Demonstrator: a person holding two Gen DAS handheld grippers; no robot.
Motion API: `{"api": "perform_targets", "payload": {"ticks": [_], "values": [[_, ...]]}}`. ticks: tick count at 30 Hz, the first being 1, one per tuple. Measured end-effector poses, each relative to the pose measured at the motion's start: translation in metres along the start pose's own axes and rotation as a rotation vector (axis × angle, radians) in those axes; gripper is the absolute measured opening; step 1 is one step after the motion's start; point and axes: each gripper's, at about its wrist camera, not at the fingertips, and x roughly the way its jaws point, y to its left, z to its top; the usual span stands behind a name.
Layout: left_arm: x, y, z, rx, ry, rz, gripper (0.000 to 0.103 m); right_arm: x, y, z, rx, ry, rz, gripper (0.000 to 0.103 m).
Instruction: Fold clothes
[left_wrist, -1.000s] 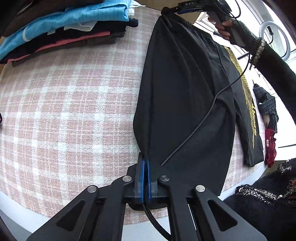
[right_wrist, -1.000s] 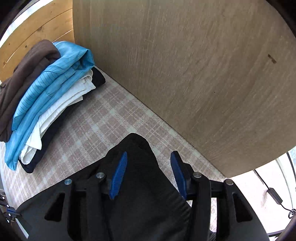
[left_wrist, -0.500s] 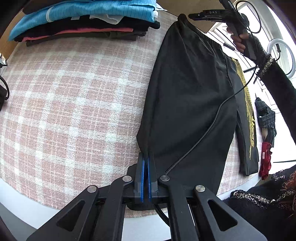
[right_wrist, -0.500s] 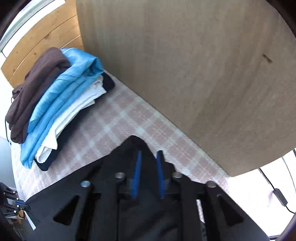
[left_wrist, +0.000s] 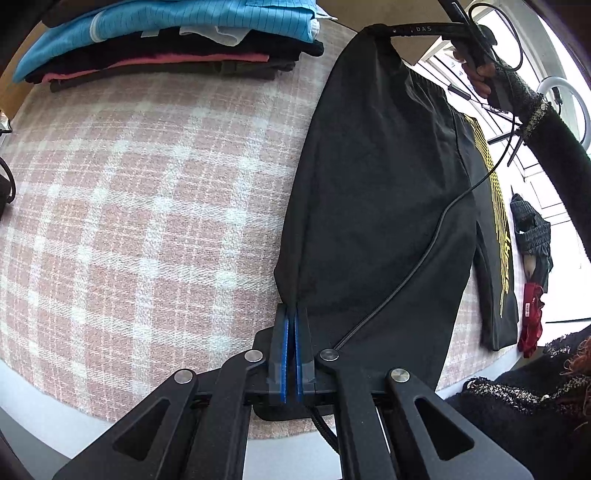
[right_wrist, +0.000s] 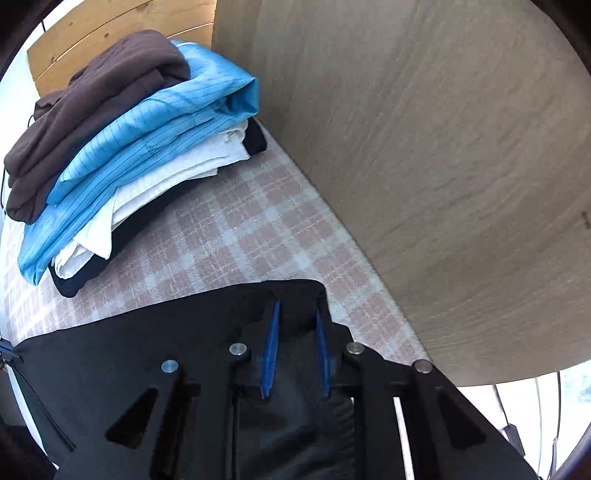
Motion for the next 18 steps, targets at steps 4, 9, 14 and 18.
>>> {"api": "perform_targets", "payload": {"ticks": [4,9,14,18], "values": [[0.004,0.012,0.0,-0.027,0.005,0.009,0.006,0.011,-0.013,0.006,0.082,0.038,-0.068,0.051],[-0.017,0.019,-0.003,0.005,-0.029,0.036,0.011,-0.029,-0.009,-0.002,0.144,0.014,-0.073,0.052],[-0.05,0.019,-0.013,0.032,-0.079,0.054,0.011,-0.161,-0.018,-0.06,0.292,-0.184,0.011,0.053],[-0.07,-0.009,-0.015,0.087,-0.112,0.08,0.011,-0.259,-0.045,-0.137,0.44,-0.33,0.06,0.054]]}}
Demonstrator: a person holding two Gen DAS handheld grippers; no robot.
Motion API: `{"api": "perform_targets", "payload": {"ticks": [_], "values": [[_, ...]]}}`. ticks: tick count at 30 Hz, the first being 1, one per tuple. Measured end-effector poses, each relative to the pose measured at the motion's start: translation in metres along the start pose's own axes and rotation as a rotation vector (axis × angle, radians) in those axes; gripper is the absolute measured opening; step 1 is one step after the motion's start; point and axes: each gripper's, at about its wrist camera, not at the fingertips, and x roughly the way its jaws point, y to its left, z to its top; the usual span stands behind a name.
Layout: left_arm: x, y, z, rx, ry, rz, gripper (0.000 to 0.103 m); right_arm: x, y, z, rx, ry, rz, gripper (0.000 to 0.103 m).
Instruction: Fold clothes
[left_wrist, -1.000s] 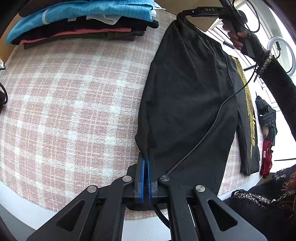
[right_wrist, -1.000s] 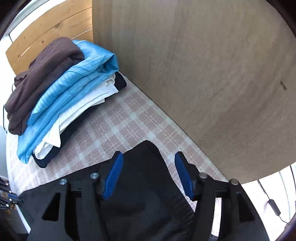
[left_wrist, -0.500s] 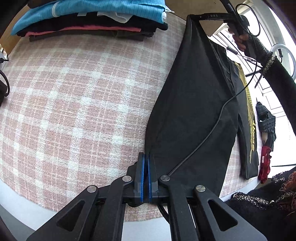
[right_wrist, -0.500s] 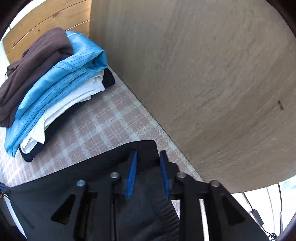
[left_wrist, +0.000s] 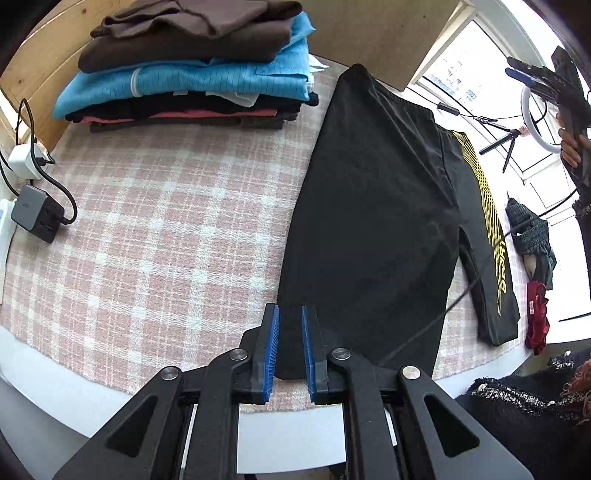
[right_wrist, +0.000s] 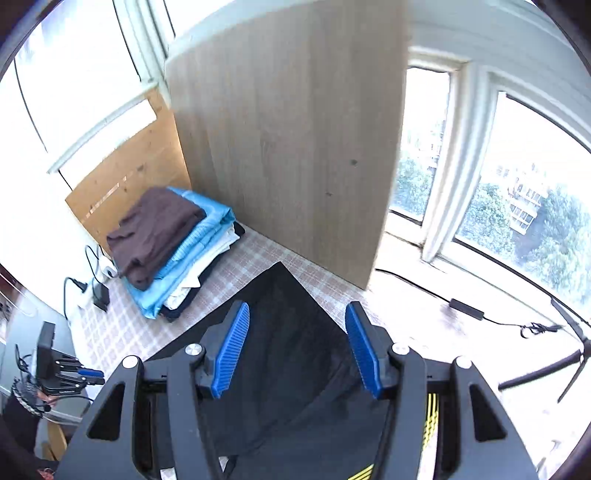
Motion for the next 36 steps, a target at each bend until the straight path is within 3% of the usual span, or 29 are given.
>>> {"api": "perform_targets", "payload": {"ticks": [4,7,8,10,12,15,20,25,28,30,31,32,34,36], "values": [[-0.009,-0.067,-0.005,0.058,-0.025,0.019,0.011,-0.107,-0.049,-0.038,0.094,-0.129,0.014,0.054],[-0.017,-0.121,-0.013,0.143,-0.031,-0.011,0.012,-0.143,-0.081,-0.074,0.121,-0.157,-0.078,0.062],[-0.012,-0.146,-0.02,0.173,-0.027,-0.04,0.02,-0.15,-0.093,-0.087,0.14,-0.145,-0.092,0.063],[0.002,-0.201,-0.037,0.231,-0.001,-0.138,0.032,-0.138,-0.108,-0.124,0.172,-0.056,-0.047,0.063],[0.027,-0.247,-0.053,0.298,0.05,-0.193,0.033,-0.124,-0.114,-0.17,0.158,0.028,-0.048,0.063],[0.066,-0.292,-0.07,0.367,0.124,-0.162,0.032,-0.098,-0.105,-0.249,0.129,0.162,-0.046,0.063],[0.112,-0.307,-0.061,0.368,0.188,-0.145,0.032,-0.071,-0.084,-0.363,0.138,0.316,0.011,0.063],[0.119,-0.316,-0.053,0.381,0.2,-0.201,0.03,-0.064,-0.056,-0.405,0.082,0.347,0.051,0.063],[0.116,-0.317,-0.05,0.355,0.244,-0.261,0.006,-0.055,-0.042,-0.415,0.044,0.387,0.111,0.062],[0.108,-0.318,-0.049,0.356,0.268,-0.29,0.003,-0.052,-0.03,-0.418,-0.017,0.407,0.141,0.048],[0.101,-0.318,-0.049,0.358,0.272,-0.302,0.0,-0.05,-0.028,-0.416,-0.027,0.425,0.148,0.018],[0.093,-0.319,-0.048,0.362,0.272,-0.314,0.0,-0.049,-0.027,-0.414,-0.035,0.443,0.156,0.006],[0.076,-0.319,-0.046,0.371,0.271,-0.324,0.0,-0.062,-0.035,-0.405,0.007,0.421,0.185,0.006],[0.06,-0.319,-0.047,0.404,0.25,-0.269,0.001,-0.082,-0.044,-0.393,0.049,0.383,0.207,0.006]]}}
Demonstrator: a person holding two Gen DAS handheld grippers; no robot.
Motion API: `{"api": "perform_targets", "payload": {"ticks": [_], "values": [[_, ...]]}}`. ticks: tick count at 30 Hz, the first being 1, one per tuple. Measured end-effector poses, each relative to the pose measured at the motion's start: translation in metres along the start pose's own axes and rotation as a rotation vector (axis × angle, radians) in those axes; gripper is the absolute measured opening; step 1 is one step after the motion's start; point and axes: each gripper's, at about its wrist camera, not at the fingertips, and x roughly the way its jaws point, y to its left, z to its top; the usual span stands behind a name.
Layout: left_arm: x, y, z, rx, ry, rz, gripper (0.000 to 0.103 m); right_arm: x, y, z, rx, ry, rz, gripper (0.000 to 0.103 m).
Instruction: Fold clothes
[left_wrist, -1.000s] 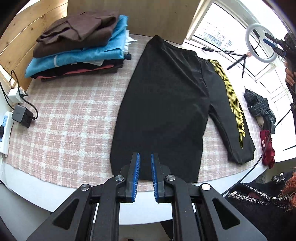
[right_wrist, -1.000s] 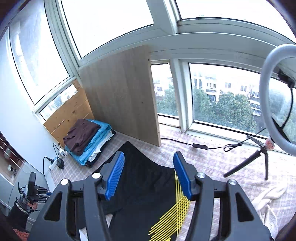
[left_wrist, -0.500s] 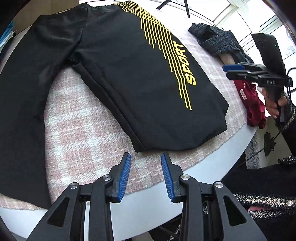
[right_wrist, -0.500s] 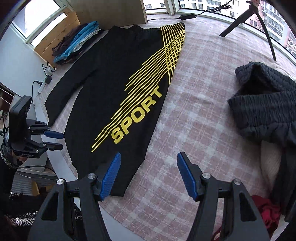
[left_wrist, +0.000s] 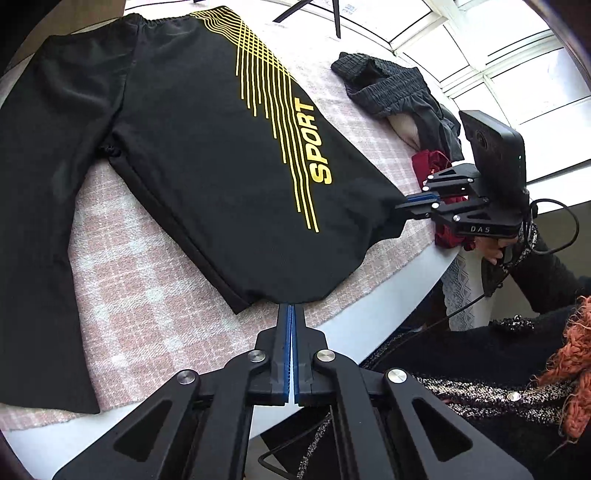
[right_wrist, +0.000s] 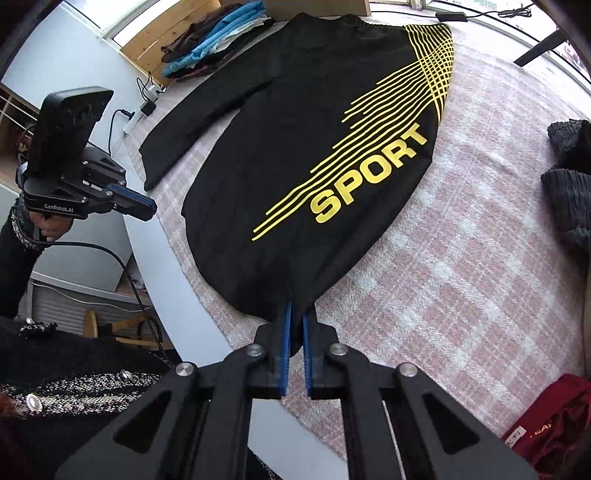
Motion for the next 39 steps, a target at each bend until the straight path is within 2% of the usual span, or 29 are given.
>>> {"api": "perform_targets", "payload": {"ticks": [1,3,4,5,10,12,13,14,15,16,17,18,19,21,24,26,27,28,29,30,33,36,39], "values": [[-0.002,0.001,-0.002,0.009,0.001,0.022,0.001,-0.013,-0.002,0.001,0.016,-0.02,0.011,0.006],[-0.002,0.004,-0.005,0.022,0.004,0.046,0.021,-0.026,-0.006,0.001,0.023,-0.013,-0.065,0.02],[0.005,0.007,-0.004,0.02,0.007,0.06,0.035,-0.025,-0.008,0.0,0.021,0.001,-0.112,0.041],[0.013,0.01,-0.003,0.016,0.01,0.075,0.041,-0.02,-0.01,-0.003,0.026,0.011,-0.113,0.048],[0.054,0.002,-0.001,0.081,0.04,0.123,0.042,0.008,-0.014,-0.017,0.029,0.063,-0.133,0.048],[0.057,-0.001,0.001,0.079,0.043,0.104,0.04,0.016,-0.009,-0.021,0.015,0.078,-0.135,0.048],[0.059,-0.001,0.002,0.071,0.041,0.099,0.033,0.019,-0.007,-0.023,0.012,0.082,-0.126,0.048],[0.06,-0.002,0.004,0.07,0.033,0.108,0.009,0.023,-0.005,-0.026,0.005,0.089,-0.109,0.048],[0.061,-0.003,0.006,0.075,0.026,0.127,0.003,0.025,-0.001,-0.027,-0.017,0.089,-0.109,0.048],[0.059,-0.004,0.008,0.077,0.022,0.125,0.003,0.025,0.005,-0.027,-0.053,0.086,-0.118,0.04],[0.053,-0.006,0.009,0.081,0.01,0.11,0.003,0.024,0.007,-0.025,-0.061,0.089,-0.112,0.014],[0.046,-0.009,0.009,0.087,-0.004,0.093,0.003,0.023,0.009,-0.023,-0.068,0.093,-0.106,0.004],[0.035,-0.012,0.009,0.094,-0.015,0.089,0.003,0.022,0.012,-0.021,-0.076,0.095,-0.101,0.004],[0.013,-0.019,0.007,0.11,-0.034,0.093,0.003,0.004,0.017,-0.015,-0.088,0.047,-0.084,0.004],[-0.018,-0.023,0.006,0.115,-0.056,0.112,0.003,-0.037,0.022,-0.008,-0.064,-0.066,-0.028,0.004],[-0.031,-0.014,0.006,0.08,-0.065,0.091,0.005,-0.055,0.016,-0.007,-0.025,-0.125,0.004,0.005],[-0.036,-0.007,0.005,0.061,-0.074,0.086,0.006,-0.062,0.012,-0.007,-0.003,-0.152,0.012,0.005],[-0.035,0.001,0.003,0.037,-0.075,0.087,0.015,-0.06,0.007,-0.009,0.016,-0.155,-0.018,0.007],[-0.032,0.009,0.001,0.013,-0.072,0.089,0.028,-0.054,0.0,-0.01,0.035,-0.14,-0.056,0.01],[-0.026,0.015,-0.001,-0.011,-0.06,0.095,0.032,-0.044,-0.003,-0.012,0.058,-0.115,-0.087,0.012],[0.005,0.021,-0.01,-0.029,0.025,0.118,0.033,-0.022,-0.018,-0.021,0.081,-0.021,-0.144,0.016],[0.028,0.008,-0.016,-0.009,0.069,0.104,0.033,-0.007,-0.018,-0.029,0.053,0.036,-0.2,0.03],[0.042,-0.006,-0.014,0.003,0.063,0.057,0.041,-0.009,-0.022,-0.031,0.091,0.033,-0.157,0.037]]}}
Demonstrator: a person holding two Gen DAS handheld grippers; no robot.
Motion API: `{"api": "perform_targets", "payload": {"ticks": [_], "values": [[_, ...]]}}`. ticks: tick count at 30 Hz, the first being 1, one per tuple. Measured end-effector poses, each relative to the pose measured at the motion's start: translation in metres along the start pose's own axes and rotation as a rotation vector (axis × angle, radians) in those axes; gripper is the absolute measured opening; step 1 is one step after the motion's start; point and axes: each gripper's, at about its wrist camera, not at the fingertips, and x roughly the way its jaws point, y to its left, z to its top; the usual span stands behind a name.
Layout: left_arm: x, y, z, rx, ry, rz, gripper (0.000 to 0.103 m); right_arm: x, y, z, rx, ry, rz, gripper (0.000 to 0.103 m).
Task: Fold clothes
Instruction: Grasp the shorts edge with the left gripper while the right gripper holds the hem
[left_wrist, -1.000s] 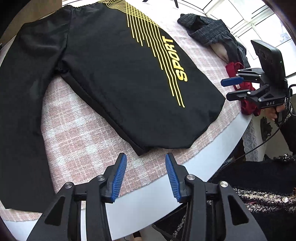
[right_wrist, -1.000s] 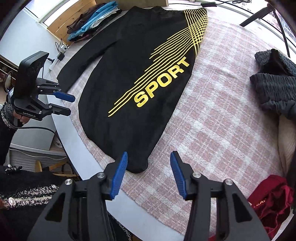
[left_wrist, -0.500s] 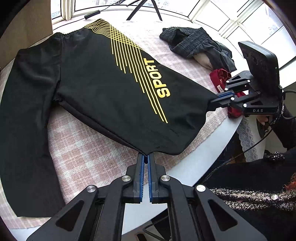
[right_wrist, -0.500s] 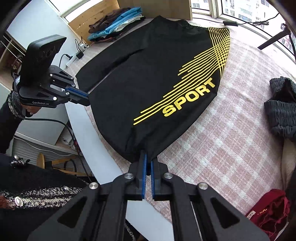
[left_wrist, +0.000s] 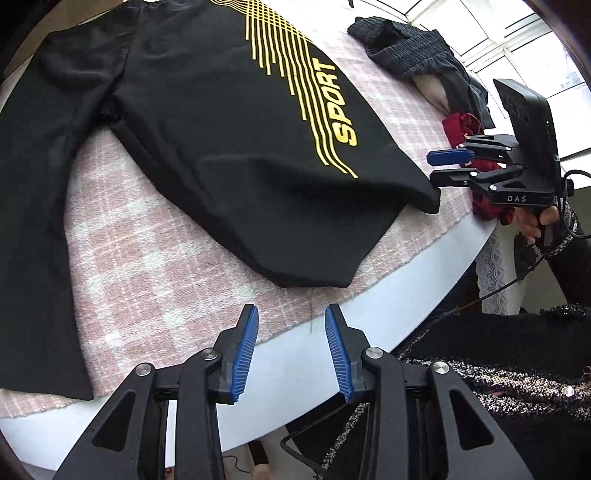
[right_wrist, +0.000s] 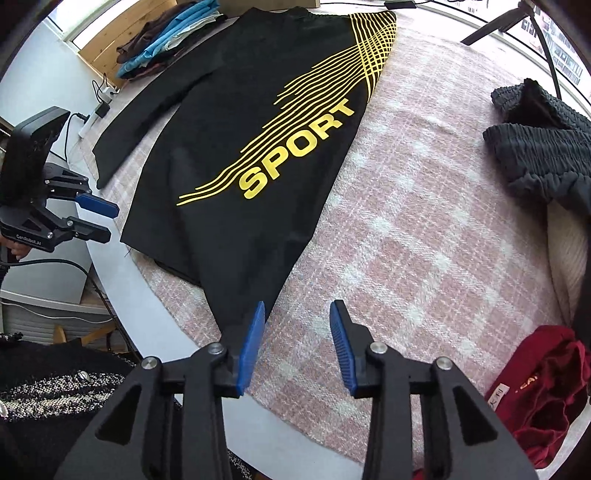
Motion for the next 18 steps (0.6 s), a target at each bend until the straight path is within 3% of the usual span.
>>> {"api": "perform_targets", "payload": {"ticks": [3,4,7,9,11,15,16,18], "values": [[0.013,-0.012,0.011,0.01,-0.012,0.008,0.043,0.001,0.001,0.0,0.015,0.016,0.06,0.044],[0.017,-0.016,0.015,0.021,-0.014,0.017,0.04,0.002,0.004,0.0,0.0,0.02,0.067,0.045],[0.017,-0.027,0.021,0.091,0.0,0.056,0.01,0.007,0.018,-0.001,-0.067,0.032,0.066,0.045],[0.011,-0.031,0.02,0.122,0.022,0.079,0.009,0.014,0.029,-0.002,-0.122,0.061,0.039,0.043],[-0.003,-0.032,0.017,0.138,0.032,0.087,0.009,0.016,0.032,0.0,-0.118,0.101,0.065,0.006],[-0.037,-0.031,0.002,0.177,0.043,0.14,0.011,-0.016,0.024,0.004,-0.03,0.042,0.231,0.006],[-0.037,-0.029,-0.003,0.186,0.068,0.152,0.017,-0.023,0.021,0.004,-0.016,0.03,0.26,0.008],[-0.031,-0.026,-0.01,0.19,0.119,0.191,0.022,-0.024,0.022,-0.001,-0.059,0.073,0.208,0.034]]}}
